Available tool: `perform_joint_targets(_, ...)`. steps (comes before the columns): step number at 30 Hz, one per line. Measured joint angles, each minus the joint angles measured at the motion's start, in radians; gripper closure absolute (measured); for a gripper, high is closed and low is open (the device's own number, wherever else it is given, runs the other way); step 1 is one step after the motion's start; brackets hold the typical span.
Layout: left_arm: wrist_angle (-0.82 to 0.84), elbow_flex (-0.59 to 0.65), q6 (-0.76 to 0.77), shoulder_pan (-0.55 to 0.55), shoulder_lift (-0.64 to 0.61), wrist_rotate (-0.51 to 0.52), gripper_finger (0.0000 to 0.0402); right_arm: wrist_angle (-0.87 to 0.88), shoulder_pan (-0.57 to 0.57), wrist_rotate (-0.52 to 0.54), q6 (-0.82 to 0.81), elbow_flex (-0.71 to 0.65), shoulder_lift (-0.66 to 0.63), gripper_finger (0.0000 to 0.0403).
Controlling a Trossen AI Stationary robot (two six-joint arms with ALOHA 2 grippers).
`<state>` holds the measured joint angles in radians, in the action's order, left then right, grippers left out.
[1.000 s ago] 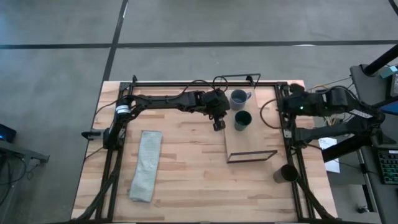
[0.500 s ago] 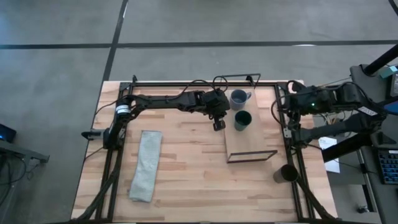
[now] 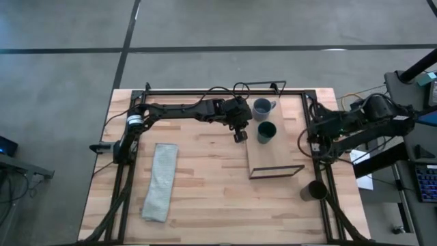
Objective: Stack small to large cups/mugs on shelf
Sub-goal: Put the black cup on the shelf
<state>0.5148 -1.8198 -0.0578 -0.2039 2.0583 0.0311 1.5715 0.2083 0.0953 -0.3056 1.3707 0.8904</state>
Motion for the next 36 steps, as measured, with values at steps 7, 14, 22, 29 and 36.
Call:
perform_joint_targets(7,0.0,0.0,0.0,0.0,0.0,0.0,0.0402,0.0,0.115,-0.076,-0.179,-0.086,-0.036,0.0365)
perform_joint_targets(14,0.001,0.0,0.0,0.0,0.0,0.0,0.0402,0.0,0.246,-0.163,-0.344,-0.212,-0.059,0.0365)
perform_joint_targets(22,0.001,0.0,0.0,0.0,0.0,0.0,0.0402,0.0,0.363,-0.264,-0.41,-0.3,-0.046,0.0365)
perform_joint_targets(29,0.001,0.0,-0.001,0.0,0.0,0.0,0.0402,-0.001,0.403,-0.335,-0.446,-0.378,0.016,0.0365)
perform_joint_targets(36,0.0,0.0,-0.001,0.0,0.0,0.0,0.0402,-0.011,0.403,-0.355,-0.507,-0.415,0.074,0.0365)
